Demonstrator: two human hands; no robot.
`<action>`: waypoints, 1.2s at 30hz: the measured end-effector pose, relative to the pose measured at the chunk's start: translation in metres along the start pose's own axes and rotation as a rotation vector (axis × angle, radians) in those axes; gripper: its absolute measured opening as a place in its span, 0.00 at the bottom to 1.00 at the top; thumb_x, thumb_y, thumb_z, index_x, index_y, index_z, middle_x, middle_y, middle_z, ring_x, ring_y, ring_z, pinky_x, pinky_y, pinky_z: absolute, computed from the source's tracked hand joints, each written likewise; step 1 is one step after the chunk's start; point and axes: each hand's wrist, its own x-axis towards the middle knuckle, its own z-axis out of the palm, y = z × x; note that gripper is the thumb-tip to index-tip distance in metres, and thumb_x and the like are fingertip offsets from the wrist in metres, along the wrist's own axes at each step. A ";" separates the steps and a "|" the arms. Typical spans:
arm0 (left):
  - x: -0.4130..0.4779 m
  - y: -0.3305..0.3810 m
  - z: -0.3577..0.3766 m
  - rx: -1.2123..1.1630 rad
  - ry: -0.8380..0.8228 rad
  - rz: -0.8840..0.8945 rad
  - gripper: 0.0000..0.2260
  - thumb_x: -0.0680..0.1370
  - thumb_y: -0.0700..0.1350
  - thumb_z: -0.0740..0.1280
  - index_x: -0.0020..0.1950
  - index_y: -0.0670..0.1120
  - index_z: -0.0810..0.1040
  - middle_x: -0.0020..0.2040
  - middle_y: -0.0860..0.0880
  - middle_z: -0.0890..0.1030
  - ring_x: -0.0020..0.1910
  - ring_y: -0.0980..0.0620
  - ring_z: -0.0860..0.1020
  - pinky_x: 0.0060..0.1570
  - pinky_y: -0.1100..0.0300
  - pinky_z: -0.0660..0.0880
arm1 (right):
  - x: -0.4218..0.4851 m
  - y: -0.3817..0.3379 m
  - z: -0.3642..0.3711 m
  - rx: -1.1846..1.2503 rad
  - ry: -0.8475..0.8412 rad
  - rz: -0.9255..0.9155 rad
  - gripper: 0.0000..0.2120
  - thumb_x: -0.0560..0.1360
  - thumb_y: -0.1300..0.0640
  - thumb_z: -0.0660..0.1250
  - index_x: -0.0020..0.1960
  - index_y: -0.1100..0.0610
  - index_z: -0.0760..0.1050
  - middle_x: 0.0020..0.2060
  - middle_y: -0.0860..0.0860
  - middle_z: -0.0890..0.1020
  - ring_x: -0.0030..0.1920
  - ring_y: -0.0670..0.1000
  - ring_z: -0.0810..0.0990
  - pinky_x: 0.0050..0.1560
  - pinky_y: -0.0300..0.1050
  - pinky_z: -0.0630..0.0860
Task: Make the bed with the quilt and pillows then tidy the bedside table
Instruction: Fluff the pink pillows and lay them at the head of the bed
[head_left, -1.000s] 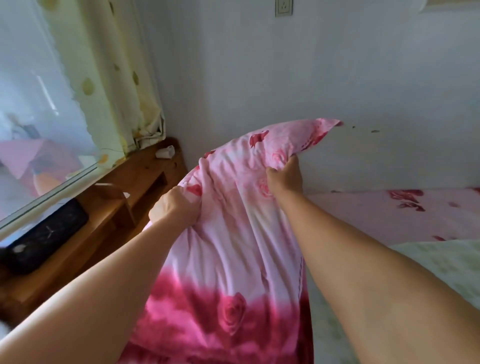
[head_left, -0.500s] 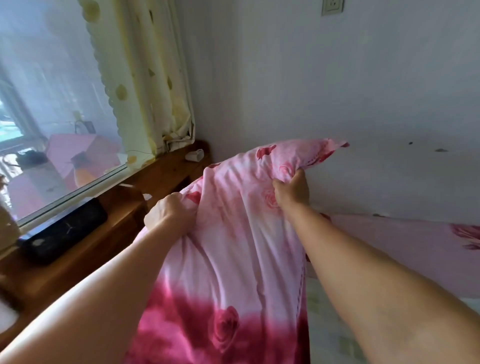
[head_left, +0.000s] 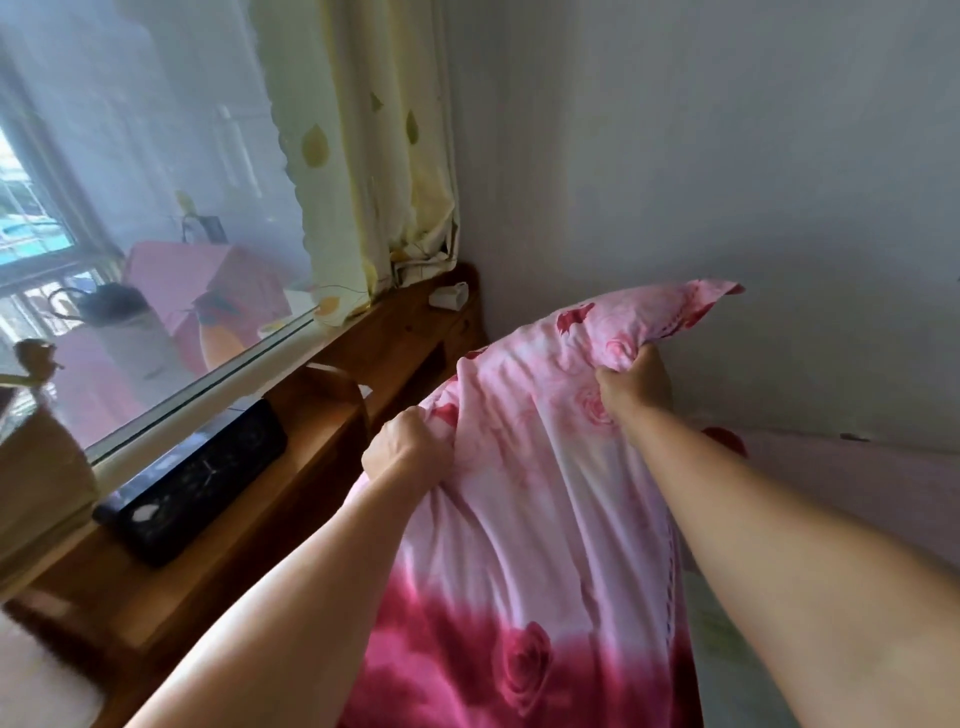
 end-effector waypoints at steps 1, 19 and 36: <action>0.011 -0.006 0.003 0.000 -0.006 -0.010 0.17 0.76 0.63 0.57 0.54 0.56 0.79 0.49 0.50 0.81 0.51 0.44 0.79 0.44 0.57 0.71 | 0.005 -0.003 0.012 -0.001 -0.004 -0.008 0.22 0.74 0.58 0.65 0.67 0.61 0.67 0.63 0.60 0.76 0.61 0.63 0.75 0.61 0.51 0.73; 0.042 0.084 0.074 0.048 0.028 -0.029 0.20 0.77 0.64 0.55 0.57 0.55 0.78 0.51 0.49 0.81 0.51 0.45 0.79 0.43 0.57 0.69 | 0.123 0.066 0.012 0.079 -0.042 0.046 0.28 0.75 0.57 0.65 0.72 0.61 0.63 0.68 0.61 0.72 0.66 0.62 0.72 0.64 0.51 0.70; 0.056 0.019 0.158 0.180 -0.058 -0.256 0.22 0.76 0.62 0.58 0.68 0.59 0.71 0.60 0.51 0.79 0.58 0.46 0.78 0.51 0.55 0.73 | 0.124 0.145 0.103 0.096 -0.277 0.118 0.24 0.75 0.60 0.65 0.69 0.62 0.66 0.65 0.61 0.74 0.63 0.62 0.73 0.60 0.47 0.70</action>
